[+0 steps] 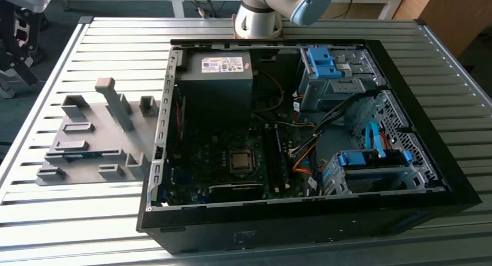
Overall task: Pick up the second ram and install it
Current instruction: 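Pick up the second ram and move it above second insertion slot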
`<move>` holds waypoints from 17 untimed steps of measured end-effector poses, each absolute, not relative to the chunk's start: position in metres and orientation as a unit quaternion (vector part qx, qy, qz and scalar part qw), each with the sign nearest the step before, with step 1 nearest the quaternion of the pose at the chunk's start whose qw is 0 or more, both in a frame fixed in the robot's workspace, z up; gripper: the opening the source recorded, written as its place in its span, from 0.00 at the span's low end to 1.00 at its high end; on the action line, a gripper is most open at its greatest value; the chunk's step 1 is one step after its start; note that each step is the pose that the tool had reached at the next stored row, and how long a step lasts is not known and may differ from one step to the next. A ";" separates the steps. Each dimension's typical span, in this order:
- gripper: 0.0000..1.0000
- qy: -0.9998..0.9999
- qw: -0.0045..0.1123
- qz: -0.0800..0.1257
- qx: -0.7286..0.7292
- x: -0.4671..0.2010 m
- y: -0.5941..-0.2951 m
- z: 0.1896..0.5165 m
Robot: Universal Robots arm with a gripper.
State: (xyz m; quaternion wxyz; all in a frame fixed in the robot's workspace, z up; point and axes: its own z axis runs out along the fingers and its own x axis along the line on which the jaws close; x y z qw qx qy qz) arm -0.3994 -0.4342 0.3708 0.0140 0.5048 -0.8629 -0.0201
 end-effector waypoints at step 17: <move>0.11 -0.815 0.016 -0.019 0.579 -0.399 -0.434 0.369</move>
